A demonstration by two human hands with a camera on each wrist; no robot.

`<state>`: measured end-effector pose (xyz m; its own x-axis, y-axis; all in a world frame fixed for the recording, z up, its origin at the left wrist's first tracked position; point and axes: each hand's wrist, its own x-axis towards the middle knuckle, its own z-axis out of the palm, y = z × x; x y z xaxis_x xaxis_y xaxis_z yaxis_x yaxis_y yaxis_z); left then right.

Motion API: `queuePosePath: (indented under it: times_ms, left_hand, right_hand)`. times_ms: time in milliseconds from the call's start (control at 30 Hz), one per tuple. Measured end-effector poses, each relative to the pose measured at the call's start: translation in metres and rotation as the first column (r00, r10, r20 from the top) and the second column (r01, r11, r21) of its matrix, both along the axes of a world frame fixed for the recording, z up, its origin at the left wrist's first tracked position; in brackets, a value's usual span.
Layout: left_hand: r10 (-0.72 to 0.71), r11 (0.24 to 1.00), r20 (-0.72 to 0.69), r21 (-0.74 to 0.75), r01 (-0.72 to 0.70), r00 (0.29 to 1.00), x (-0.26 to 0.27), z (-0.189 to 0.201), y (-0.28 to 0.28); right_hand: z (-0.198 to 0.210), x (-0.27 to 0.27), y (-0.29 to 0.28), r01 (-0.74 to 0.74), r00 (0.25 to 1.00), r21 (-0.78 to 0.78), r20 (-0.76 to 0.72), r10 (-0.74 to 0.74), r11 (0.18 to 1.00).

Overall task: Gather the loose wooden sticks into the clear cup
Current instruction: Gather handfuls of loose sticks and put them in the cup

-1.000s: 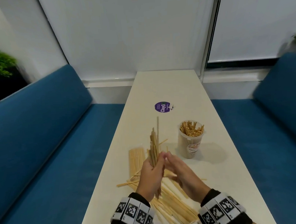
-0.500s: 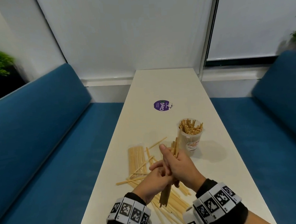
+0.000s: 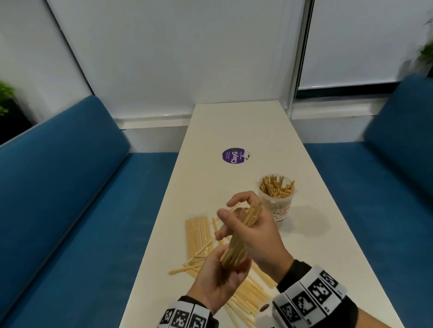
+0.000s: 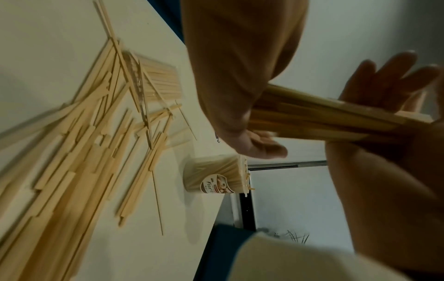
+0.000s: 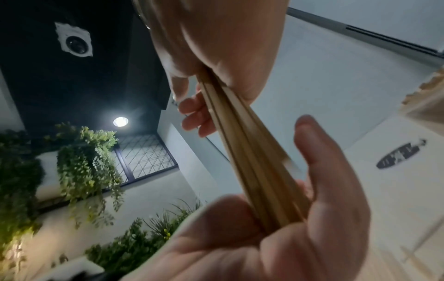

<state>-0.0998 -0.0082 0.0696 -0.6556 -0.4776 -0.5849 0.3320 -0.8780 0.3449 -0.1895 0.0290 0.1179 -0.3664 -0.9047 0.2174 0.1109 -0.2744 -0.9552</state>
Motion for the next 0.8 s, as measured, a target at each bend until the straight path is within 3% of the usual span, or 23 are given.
queuePosePath:
  times_ms: [200,367,433,533,667,733,800]
  left_hand:
    - [0.010,1.000,-0.039,-0.025,-0.011,0.999,0.002,0.001,0.004]
    - [-0.141,0.958,-0.001,-0.252,0.136,0.990,0.002,0.011,0.006]
    - [-0.223,0.859,0.136,-0.440,0.261,0.965,0.005,0.009,0.004]
    - [-0.255,0.613,0.320,-0.676,0.409,0.912,0.011,0.003,-0.003]
    - [-0.259,0.362,0.343,-0.832,0.420,0.903,0.014,0.010,-0.006]
    - [-0.286,0.345,0.328,-0.841,0.416,0.900,0.009,0.011,-0.005]
    - [-0.310,0.415,0.295,-0.813,0.408,0.904,0.005,0.012,-0.002]
  right_hand:
    - [-0.006,0.005,-0.004,0.033,0.993,0.038,0.108,-0.037,0.999]
    - [-0.010,0.007,-0.006,0.078,0.986,0.096,0.141,-0.091,0.992]
    - [-0.005,0.001,-0.005,0.073,0.981,0.131,0.170,-0.095,0.989]
    - [-0.005,-0.011,-0.003,0.105,0.993,0.182,0.041,-0.114,0.978]
    - [-0.008,-0.016,0.001,0.058,0.994,0.242,-0.105,-0.034,0.969]
    - [-0.011,-0.012,0.005,-0.036,0.991,0.296,-0.110,0.071,0.954]
    - [-0.018,-0.012,0.007,-0.078,0.985,0.320,-0.124,0.124,0.944]
